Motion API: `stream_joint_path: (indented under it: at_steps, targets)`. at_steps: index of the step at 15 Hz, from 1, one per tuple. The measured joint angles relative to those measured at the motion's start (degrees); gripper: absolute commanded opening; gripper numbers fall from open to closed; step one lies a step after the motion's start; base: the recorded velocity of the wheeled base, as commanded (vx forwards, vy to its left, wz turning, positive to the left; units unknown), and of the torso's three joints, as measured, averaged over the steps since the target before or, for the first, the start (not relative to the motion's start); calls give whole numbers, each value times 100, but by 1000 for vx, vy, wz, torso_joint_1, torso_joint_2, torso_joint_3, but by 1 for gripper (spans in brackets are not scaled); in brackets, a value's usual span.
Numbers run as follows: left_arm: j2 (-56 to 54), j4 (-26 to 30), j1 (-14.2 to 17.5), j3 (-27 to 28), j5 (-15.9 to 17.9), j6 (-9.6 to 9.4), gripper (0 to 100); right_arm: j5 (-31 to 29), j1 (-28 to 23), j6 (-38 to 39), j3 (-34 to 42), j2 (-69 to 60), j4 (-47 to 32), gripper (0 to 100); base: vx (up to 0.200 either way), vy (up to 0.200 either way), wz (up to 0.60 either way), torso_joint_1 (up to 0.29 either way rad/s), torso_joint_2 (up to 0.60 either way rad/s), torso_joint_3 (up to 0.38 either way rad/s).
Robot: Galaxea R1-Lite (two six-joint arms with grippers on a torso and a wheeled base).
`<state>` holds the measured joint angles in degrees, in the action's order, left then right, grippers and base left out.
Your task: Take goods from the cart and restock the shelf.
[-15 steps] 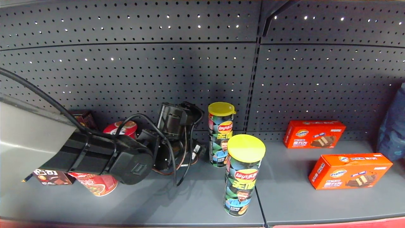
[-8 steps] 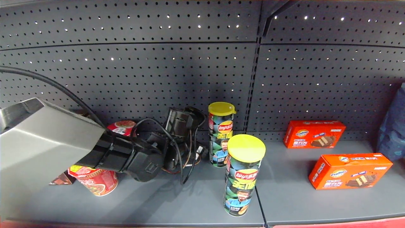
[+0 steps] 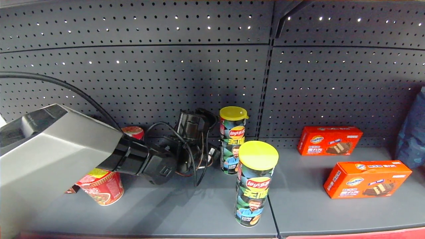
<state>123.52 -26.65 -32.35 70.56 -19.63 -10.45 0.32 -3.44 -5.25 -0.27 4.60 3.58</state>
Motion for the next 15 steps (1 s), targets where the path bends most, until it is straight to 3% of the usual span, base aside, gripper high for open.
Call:
stream_joint_path:
  at_steps: [1,11,15]
  targets:
    - [44,-187,-9,17,9,-13,100,1,0,0,0,0,0,100,0,0,0,0,0,0]
    - [2,-195,-17,-61,-34,-20,100,156,5,-35,-2,-2,-6,100,0,0,0,0,0,0]
    - [-929,-156,0,-610,-148,-9,100,143,-6,-200,-306,80,-156,100,0,0,0,0,0,0]
